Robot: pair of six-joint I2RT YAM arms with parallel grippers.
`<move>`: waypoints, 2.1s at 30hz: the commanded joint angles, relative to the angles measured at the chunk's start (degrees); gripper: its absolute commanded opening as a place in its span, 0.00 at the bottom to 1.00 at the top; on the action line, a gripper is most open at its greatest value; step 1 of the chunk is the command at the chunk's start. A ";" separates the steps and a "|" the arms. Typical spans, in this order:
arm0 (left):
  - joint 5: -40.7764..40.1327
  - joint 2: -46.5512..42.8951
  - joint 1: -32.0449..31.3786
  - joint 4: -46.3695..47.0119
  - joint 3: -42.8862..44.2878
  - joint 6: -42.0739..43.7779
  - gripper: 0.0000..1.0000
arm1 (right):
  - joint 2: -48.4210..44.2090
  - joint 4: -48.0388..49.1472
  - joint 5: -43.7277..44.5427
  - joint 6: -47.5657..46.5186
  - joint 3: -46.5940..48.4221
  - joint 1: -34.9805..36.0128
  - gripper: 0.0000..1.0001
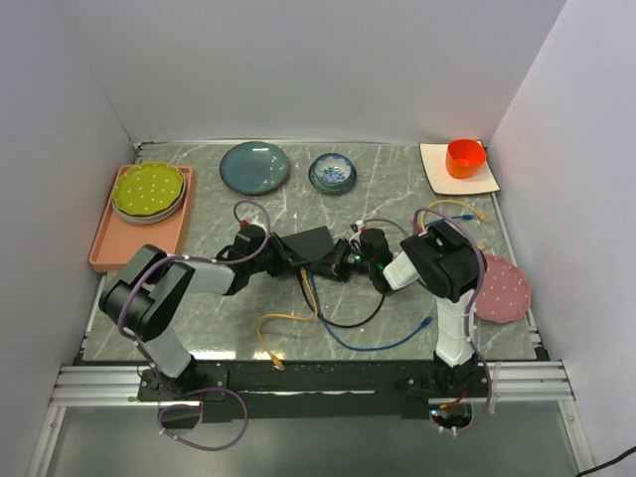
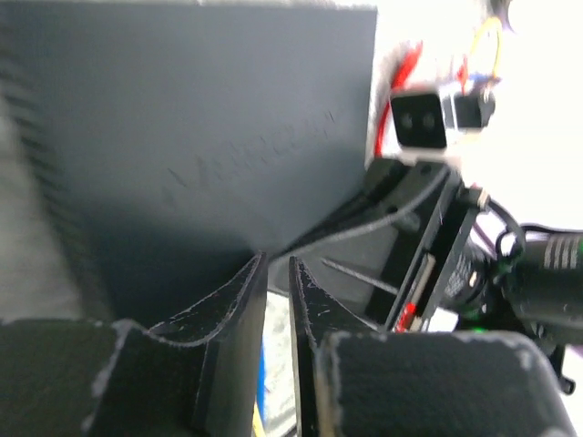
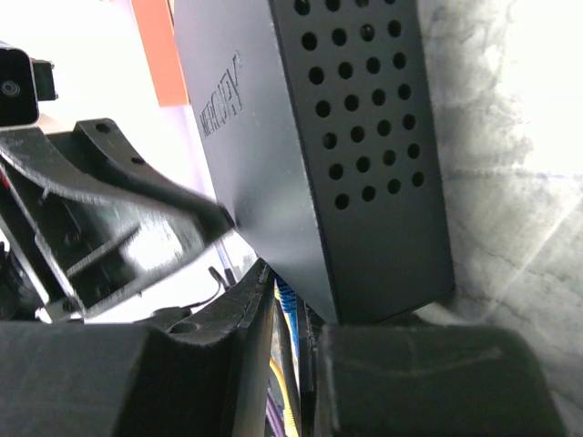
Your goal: Pull the plug from the switch port
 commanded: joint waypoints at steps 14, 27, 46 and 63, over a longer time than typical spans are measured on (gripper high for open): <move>-2.02 3.29 -2.28 -4.17 3.29 -0.09 0.23 | -4.23 -8.83 -1.47 -10.19 -3.28 0.43 0.00; -5.98 -8.47 -2.19 -2.86 2.16 1.49 0.27 | -28.65 -38.03 15.90 -26.44 0.22 0.43 0.00; -7.65 -16.23 -2.63 -2.59 -3.12 1.40 0.40 | -41.85 -61.74 36.41 -37.97 5.16 4.28 0.47; -7.91 -14.74 -6.23 0.75 -7.96 0.08 0.40 | -28.86 -69.47 47.92 -34.28 4.79 23.45 0.46</move>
